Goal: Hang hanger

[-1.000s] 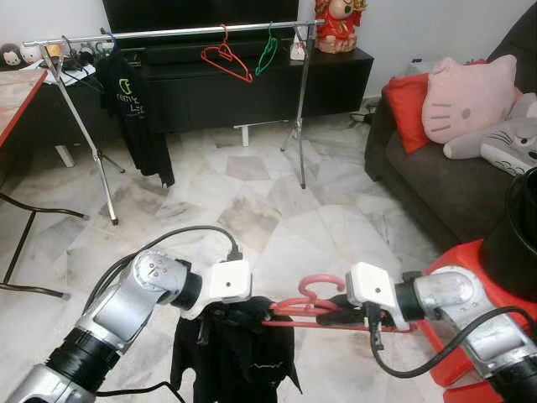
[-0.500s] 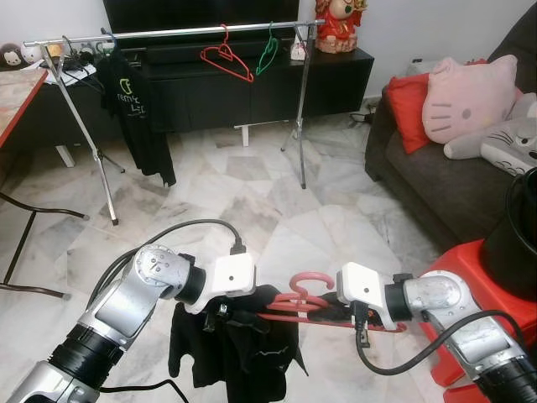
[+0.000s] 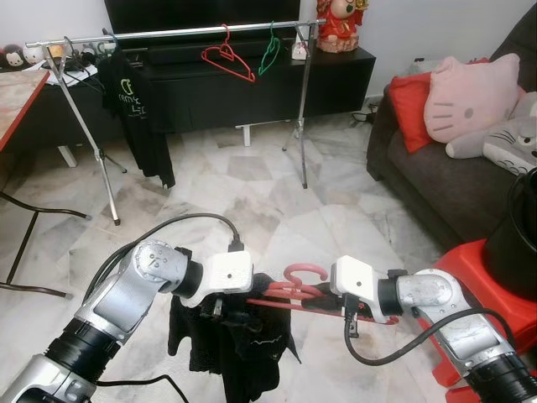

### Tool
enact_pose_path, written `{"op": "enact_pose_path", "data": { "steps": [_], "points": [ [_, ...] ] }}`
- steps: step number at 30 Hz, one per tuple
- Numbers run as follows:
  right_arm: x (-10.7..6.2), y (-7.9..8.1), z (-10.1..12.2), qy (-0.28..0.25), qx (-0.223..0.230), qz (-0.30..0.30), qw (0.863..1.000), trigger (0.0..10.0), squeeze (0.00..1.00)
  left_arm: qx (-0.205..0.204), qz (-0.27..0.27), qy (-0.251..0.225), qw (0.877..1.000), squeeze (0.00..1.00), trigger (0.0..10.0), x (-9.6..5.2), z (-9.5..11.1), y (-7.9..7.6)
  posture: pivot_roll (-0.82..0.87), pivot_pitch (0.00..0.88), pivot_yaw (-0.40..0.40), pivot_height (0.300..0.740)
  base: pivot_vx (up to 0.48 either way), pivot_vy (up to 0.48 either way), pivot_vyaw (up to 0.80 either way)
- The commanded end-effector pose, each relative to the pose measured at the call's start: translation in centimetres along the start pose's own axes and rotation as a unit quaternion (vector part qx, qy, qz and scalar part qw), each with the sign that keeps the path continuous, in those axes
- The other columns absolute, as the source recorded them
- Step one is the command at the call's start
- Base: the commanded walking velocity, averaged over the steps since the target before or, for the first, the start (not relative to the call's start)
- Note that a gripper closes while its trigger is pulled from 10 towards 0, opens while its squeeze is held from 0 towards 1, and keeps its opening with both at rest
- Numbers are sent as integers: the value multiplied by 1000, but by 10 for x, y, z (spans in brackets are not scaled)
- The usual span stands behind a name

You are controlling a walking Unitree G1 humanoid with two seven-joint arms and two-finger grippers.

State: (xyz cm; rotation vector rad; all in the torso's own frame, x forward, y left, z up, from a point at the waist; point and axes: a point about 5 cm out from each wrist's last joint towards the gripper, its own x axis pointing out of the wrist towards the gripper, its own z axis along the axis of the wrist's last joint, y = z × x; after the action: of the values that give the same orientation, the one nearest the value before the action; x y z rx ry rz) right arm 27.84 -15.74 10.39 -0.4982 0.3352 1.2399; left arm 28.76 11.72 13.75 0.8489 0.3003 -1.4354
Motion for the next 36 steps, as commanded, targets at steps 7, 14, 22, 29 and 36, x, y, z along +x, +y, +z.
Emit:
{"op": "enact_pose_path", "data": {
  "steps": [7, 14, 22, 29, 36],
  "points": [
    [-8, -14, 8, -17, -11, -48, 999, 0, 0, 27, 25, 21, 999, 0, 10000, 2, -1, 8, -53, 0, -8, 740, 0, 0, 0],
    [-5, -17, 9, -21, -10, -64, 998, 0, 0, 21, 47, -30, 998, 0, 10000, -4, 10, 14, -50, 0, -7, 740, 0, 0, 0],
    [-3, -17, 7, -21, -8, -72, 997, 0, 0, 13, 71, -77, 994, 0, 10000, -12, 23, 21, -48, 0, -8, 740, 0, 0, 0],
    [-2, -36, 9, -26, -2, -168, 985, 0, 0, 0, 111, -97, 989, 0, 10000, -19, 23, 27, -48, 0, -8, 740, 0, 0, 0],
    [-1, -48, 10, -30, 16, -236, 971, 0, 0, -23, 206, -95, 974, 0, 10000, -14, 14, 36, -43, 0, -12, 740, 0, 0, 0]
  ]
}}
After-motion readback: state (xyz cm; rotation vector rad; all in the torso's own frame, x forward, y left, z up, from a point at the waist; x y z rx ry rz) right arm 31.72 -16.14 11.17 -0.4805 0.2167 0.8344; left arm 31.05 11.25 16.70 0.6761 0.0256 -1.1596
